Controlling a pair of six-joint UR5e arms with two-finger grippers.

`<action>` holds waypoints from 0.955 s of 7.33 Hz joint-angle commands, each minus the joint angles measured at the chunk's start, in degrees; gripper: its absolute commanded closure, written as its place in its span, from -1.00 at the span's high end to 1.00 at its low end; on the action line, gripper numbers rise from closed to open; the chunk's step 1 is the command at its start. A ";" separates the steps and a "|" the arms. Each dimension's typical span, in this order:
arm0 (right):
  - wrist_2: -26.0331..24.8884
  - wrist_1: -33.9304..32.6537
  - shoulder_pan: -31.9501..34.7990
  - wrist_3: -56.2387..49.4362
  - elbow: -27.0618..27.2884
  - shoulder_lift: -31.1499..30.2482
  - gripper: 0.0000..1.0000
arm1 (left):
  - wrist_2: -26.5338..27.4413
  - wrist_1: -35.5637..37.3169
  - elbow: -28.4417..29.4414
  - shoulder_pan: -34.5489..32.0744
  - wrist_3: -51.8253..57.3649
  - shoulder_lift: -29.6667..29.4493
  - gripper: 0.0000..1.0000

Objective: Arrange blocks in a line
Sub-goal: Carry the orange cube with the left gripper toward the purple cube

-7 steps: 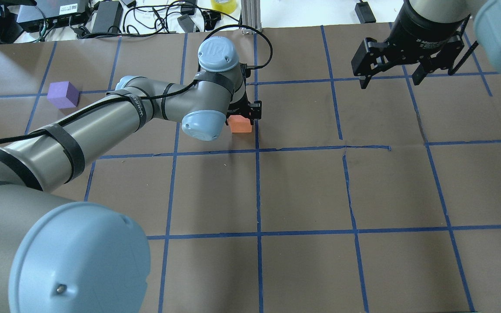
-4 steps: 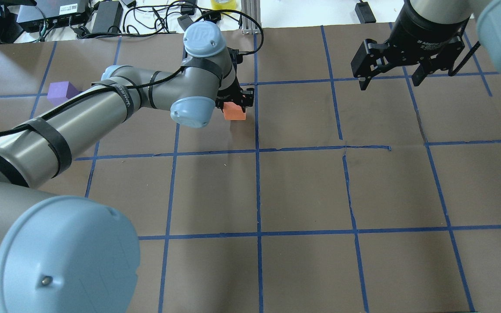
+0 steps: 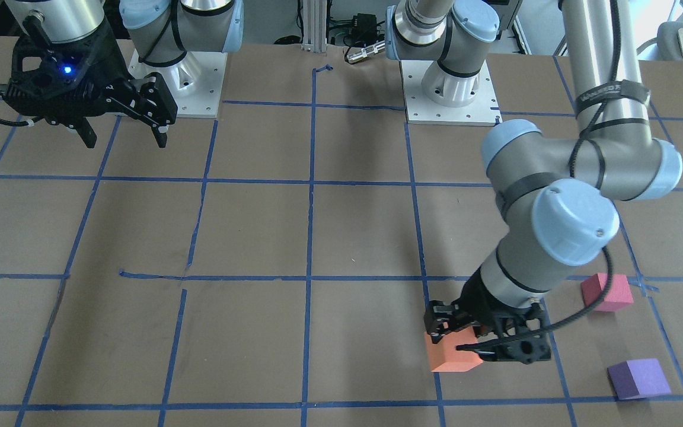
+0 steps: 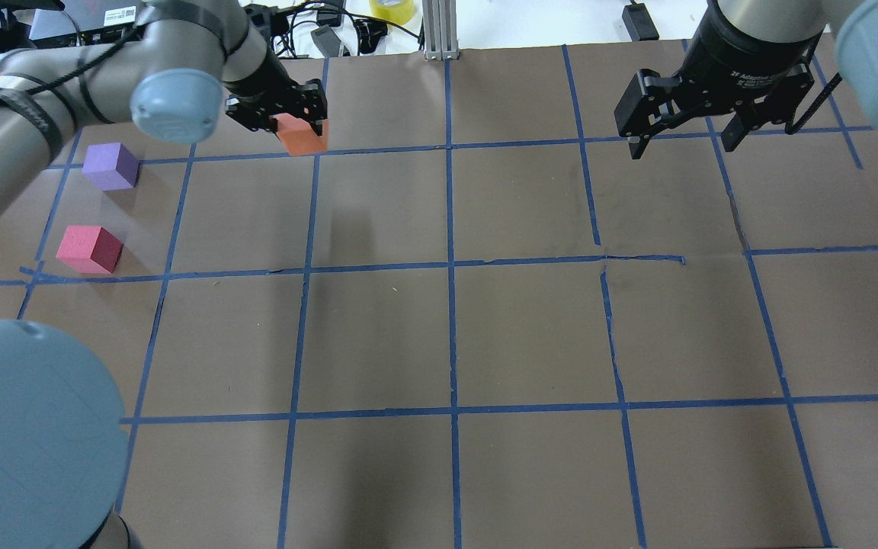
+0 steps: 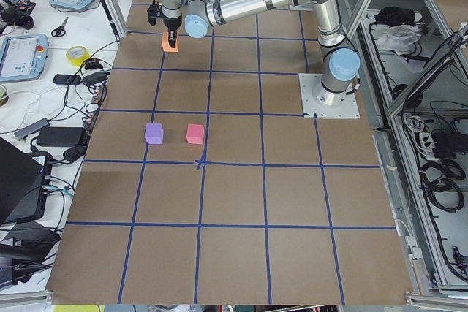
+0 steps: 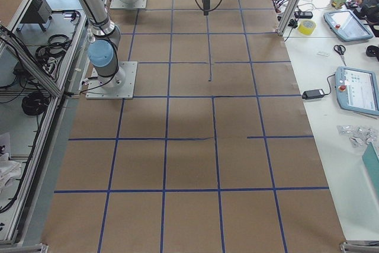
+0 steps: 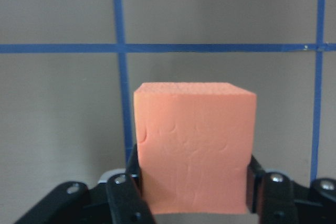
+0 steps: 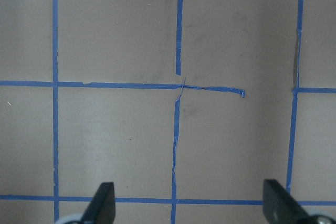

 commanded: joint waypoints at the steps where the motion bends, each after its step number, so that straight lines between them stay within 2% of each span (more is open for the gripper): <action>1: -0.15 0.00 0.01 0.00 0.00 0.00 1.00 | 0.88 -7.00 0.16 8.34 13.99 1.92 -1.00; 2: -0.32 0.00 -0.08 0.00 0.00 0.00 1.00 | 1.67 -8.08 0.24 11.85 18.25 2.54 -1.00; 3: -0.06 0.00 0.01 0.00 0.00 -0.09 1.00 | 8.73 -5.48 0.94 15.37 25.86 1.50 -1.00; 4: 0.03 0.00 -0.25 0.00 0.00 -0.09 1.00 | 10.19 -1.45 0.68 18.71 31.16 0.97 -1.00; 5: 0.03 0.00 -0.08 0.00 0.00 -0.09 1.00 | 9.42 -1.23 0.77 22.05 34.26 0.27 -1.00; 7: -0.41 0.00 -0.17 0.00 0.00 0.00 1.00 | 3.11 1.73 0.07 25.76 37.27 -2.36 -1.00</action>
